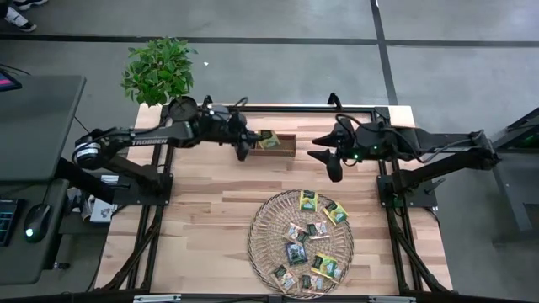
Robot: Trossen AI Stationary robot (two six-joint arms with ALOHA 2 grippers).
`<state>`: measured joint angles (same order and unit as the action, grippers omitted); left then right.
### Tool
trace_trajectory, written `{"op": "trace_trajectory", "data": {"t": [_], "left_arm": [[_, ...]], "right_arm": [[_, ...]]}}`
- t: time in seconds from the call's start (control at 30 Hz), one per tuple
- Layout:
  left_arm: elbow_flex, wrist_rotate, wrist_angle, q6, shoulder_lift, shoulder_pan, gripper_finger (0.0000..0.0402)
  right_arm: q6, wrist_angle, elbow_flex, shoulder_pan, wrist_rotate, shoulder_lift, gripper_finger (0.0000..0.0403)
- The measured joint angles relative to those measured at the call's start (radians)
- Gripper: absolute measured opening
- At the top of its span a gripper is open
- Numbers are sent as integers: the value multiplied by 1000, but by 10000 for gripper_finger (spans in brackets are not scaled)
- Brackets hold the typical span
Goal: Pick & Place Tea
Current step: Put the yellow tea bag in the middle section of the wooden organizer
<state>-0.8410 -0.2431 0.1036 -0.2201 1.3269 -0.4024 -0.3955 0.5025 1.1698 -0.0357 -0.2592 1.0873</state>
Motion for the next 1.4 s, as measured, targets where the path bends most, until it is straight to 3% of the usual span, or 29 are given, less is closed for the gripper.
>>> {"op": "trace_trajectory", "data": {"t": [0.27, 0.53, 0.8, 1.4], "left_arm": [[-33, -75, -69, 74, 81, -130, 0], [-244, -82, -321, 282, 253, -135, 0], [-394, -4, -456, 365, 382, -135, 0], [-408, 66, -496, 373, 427, -135, 0]], "right_arm": [[2, 7, 0, 0, -2, 4, 200], [2, 7, 0, 0, -4, 4, 200], [-13, 10, 0, 0, -1, 4, 200], [-16, 17, 0, 0, -3, 4, 200]]}}
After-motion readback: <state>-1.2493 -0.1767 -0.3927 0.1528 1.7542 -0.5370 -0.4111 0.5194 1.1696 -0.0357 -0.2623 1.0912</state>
